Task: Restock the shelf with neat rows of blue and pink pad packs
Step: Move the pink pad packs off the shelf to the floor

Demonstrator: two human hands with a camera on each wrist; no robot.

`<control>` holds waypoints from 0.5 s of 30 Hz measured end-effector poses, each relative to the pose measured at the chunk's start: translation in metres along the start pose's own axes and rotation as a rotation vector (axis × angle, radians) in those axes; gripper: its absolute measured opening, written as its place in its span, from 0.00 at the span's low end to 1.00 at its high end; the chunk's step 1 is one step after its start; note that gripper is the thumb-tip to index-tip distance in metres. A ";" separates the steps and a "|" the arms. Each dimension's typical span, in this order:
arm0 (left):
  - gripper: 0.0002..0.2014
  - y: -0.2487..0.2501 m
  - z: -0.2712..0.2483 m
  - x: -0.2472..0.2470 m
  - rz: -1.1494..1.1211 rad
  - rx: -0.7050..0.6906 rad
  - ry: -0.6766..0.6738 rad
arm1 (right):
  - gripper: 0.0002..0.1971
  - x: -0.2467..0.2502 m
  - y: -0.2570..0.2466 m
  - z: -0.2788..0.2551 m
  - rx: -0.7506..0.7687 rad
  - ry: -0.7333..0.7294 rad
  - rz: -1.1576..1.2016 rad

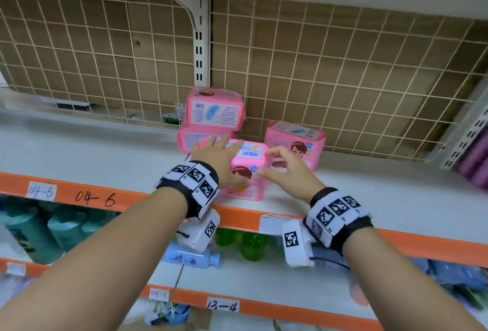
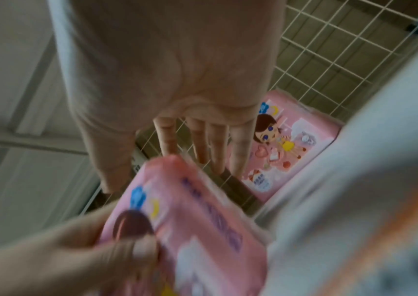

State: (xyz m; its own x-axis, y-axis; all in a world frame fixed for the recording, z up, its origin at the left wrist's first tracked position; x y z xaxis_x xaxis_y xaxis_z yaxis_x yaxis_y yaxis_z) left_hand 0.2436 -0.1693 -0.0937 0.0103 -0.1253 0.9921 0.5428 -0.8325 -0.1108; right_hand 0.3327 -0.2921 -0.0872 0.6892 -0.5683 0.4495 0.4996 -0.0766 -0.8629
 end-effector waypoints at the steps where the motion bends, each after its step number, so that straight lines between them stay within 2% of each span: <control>1: 0.50 -0.001 0.002 -0.002 -0.001 0.003 -0.004 | 0.18 0.013 -0.001 0.005 -0.002 0.025 -0.001; 5: 0.49 -0.002 0.000 -0.005 -0.021 0.005 -0.018 | 0.27 0.072 0.001 0.037 -0.031 0.217 -0.159; 8: 0.48 -0.001 -0.002 -0.004 -0.010 0.020 -0.018 | 0.33 0.103 0.018 0.062 -0.149 0.315 -0.399; 10: 0.48 -0.001 -0.001 -0.005 -0.006 0.032 -0.027 | 0.39 0.108 0.033 0.074 -0.237 0.270 -0.546; 13: 0.48 -0.003 0.002 -0.007 -0.008 0.056 -0.040 | 0.37 0.101 0.055 0.085 -0.315 0.152 -0.532; 15: 0.49 -0.004 0.002 -0.009 -0.019 0.065 -0.052 | 0.42 0.100 0.063 0.088 -0.350 0.109 -0.635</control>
State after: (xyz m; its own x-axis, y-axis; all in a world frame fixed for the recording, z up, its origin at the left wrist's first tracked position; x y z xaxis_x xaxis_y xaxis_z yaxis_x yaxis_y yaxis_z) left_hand 0.2434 -0.1636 -0.1022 0.0424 -0.0801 0.9959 0.5964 -0.7977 -0.0895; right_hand 0.4794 -0.2821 -0.0762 0.2574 -0.4044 0.8776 0.5758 -0.6652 -0.4754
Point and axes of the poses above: each hand's wrist, its own z-axis towards the middle knuckle, its own x-axis out of the back of the hand, y = z × x, the point moved 9 cm from there along z, towards the middle knuckle, and after that the axes turned 8 degrees about z, right-handed, at the moved point
